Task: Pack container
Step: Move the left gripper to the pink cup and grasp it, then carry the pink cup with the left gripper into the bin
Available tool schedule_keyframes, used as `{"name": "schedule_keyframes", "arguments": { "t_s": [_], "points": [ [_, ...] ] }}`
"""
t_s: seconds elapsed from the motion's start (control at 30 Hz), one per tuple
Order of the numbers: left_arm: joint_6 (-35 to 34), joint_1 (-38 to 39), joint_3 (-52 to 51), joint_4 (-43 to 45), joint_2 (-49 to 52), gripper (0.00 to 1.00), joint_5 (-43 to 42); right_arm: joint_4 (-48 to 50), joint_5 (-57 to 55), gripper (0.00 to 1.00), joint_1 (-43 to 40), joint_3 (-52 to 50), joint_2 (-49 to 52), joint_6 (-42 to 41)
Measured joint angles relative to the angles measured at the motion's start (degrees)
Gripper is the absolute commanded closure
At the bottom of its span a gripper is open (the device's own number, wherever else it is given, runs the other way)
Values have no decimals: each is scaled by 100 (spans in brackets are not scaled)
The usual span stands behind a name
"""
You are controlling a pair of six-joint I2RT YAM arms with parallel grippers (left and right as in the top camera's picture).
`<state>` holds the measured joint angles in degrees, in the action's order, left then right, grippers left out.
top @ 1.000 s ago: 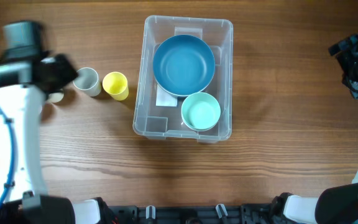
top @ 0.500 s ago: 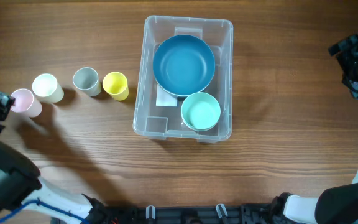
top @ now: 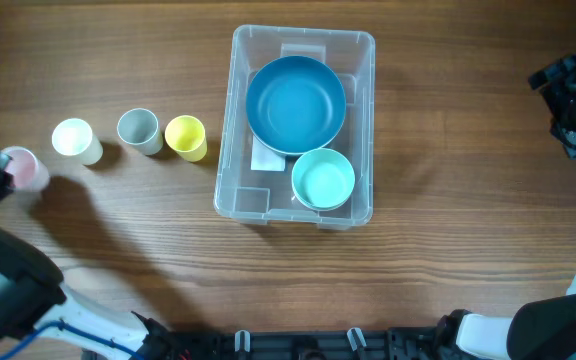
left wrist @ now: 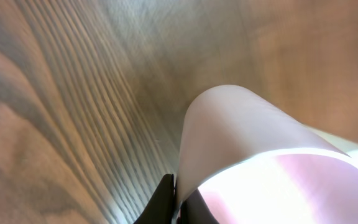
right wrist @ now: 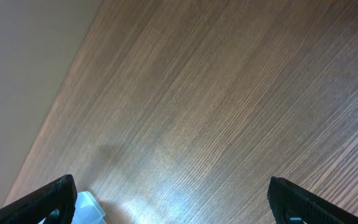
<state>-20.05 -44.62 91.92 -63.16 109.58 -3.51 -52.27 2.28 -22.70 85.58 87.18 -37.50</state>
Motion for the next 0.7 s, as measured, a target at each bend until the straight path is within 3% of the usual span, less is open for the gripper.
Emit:
{"name": "schedule_keyframes", "arguments": {
  "t_s": [0.13, 0.3, 0.4, 0.53, 0.7],
  "points": [
    [2, 428, 289, -570, -1187, 96, -315, 0, 0, 0, 0, 0, 0, 0],
    [101, 2461, 330, -1040, -2070, 96, -501, 0, 2, 0, 0, 0, 0, 0],
    [188, 4317, 330, -1084, -2096, 96, -546, 0, 0, 0, 0, 0, 0, 0],
    [133, 5982, 330, -1106, -1985, 96, -358, 0, 0, 0, 0, 0, 0, 0],
    [-98, 6999, 166, -962, -1493, 96, 61, 0, 0, 1, 0, 0, 0, 0]
  ]
}}
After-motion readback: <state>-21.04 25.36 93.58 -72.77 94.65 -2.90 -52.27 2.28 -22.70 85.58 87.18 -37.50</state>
